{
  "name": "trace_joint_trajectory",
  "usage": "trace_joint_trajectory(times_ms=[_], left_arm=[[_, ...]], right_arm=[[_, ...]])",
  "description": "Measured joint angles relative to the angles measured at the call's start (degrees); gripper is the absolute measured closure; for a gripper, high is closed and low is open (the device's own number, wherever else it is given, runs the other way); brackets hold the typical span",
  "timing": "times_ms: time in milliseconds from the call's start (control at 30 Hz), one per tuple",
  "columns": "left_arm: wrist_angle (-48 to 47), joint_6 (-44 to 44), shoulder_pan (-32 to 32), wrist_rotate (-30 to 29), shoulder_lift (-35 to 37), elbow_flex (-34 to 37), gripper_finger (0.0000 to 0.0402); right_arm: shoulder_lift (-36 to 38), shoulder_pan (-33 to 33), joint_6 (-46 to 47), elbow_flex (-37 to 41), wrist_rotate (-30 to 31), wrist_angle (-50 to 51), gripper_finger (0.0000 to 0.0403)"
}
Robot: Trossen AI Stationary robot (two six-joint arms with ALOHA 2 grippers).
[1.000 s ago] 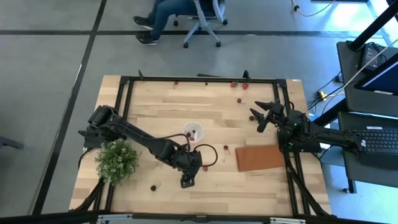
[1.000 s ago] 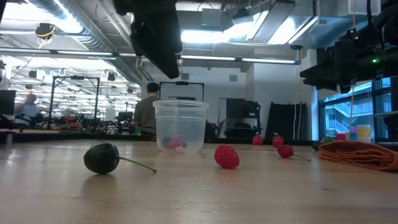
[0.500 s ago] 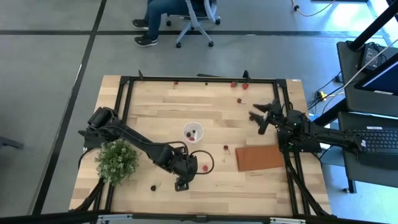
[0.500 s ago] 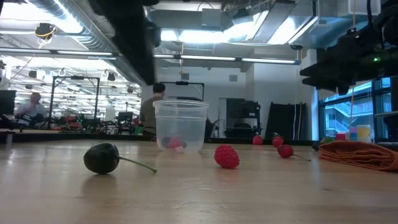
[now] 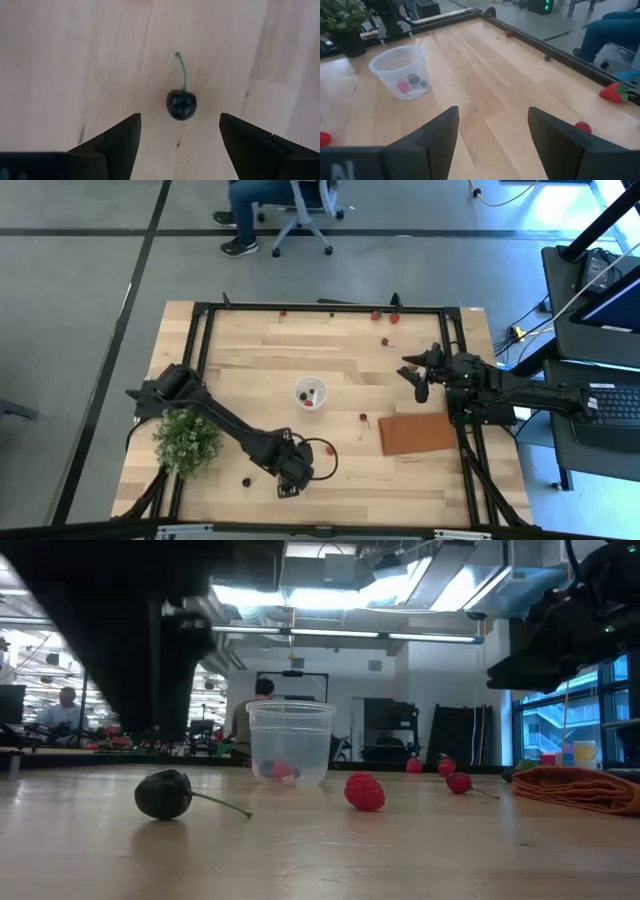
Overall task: Pick and placing Produce into tupperware
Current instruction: Put the right black cherry into the bin
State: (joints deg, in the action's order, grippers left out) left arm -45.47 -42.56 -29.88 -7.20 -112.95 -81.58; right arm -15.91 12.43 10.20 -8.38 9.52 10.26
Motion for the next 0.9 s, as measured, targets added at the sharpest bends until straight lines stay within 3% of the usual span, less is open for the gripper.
trace_joint_trajectory(times_ms=[700, 900], left_arm=[[2.83, -3.24, 0.12, -1.81, -3.83, 0.0, 0.0141], [3.62, -2.07, 0.12, -1.15, -5.61, -0.2, 0.0158]], right_arm=[[-0.49, 0.0, 0.04, 0.0, 0.02, -0.08, 0.0163], [-0.49, 0.0, 0.0, 0.0, 0.0, 0.02, 0.0163]])
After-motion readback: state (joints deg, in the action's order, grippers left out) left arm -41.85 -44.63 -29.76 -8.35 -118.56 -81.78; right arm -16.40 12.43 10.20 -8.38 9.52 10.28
